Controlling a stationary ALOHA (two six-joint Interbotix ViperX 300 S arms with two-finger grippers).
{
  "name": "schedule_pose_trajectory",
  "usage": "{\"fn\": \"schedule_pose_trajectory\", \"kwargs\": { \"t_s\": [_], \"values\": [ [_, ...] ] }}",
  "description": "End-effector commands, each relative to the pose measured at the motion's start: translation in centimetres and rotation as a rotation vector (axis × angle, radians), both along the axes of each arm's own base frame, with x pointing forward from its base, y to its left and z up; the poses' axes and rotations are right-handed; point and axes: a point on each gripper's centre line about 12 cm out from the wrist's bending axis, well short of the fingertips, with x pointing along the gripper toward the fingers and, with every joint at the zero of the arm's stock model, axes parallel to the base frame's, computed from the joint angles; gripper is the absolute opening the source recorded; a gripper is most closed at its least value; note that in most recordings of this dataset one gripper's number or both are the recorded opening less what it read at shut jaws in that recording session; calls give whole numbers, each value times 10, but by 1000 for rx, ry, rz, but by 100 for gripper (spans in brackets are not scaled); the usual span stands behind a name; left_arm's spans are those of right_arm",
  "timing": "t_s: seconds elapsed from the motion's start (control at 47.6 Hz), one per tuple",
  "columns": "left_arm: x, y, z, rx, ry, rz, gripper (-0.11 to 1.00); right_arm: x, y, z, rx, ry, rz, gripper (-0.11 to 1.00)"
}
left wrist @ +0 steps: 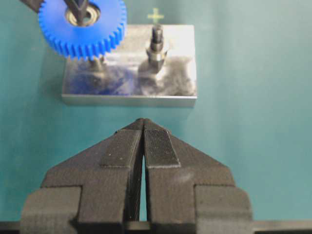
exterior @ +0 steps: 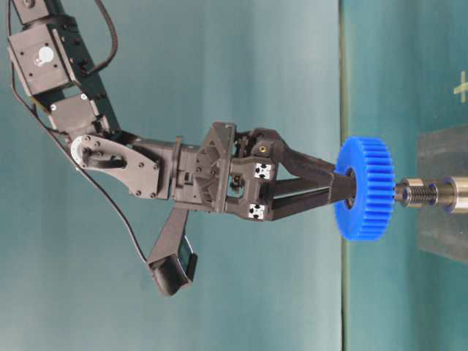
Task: Fit the large gear onto the shaft.
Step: 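Align the gear bore with the upper shaft and lower it on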
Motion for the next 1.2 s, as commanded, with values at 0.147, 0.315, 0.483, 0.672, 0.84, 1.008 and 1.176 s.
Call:
{"fn": "schedule_pose_trajectory", "kwargs": {
  "t_s": [0.147,0.315,0.483,0.672,0.84,1.008,1.176],
  "values": [
    [3,0,7,1,-21,0,0,6,-1,14,-10,-47,6,48],
    [4,0,5,0,-9,0,0,5,-1,13,-5,-40,6,48],
    [5,0,4,2,-9,0,0,5,0,12,-2,-40,5,48],
    [4,0,4,2,-8,0,0,6,0,13,10,-42,0,48],
    [4,0,4,2,-8,0,0,6,0,12,15,-42,-5,49],
    [5,0,4,2,-9,0,0,4,0,11,19,-28,-8,79],
    [4,0,4,0,-8,0,0,5,1,13,20,-31,-12,80]
  ]
}}
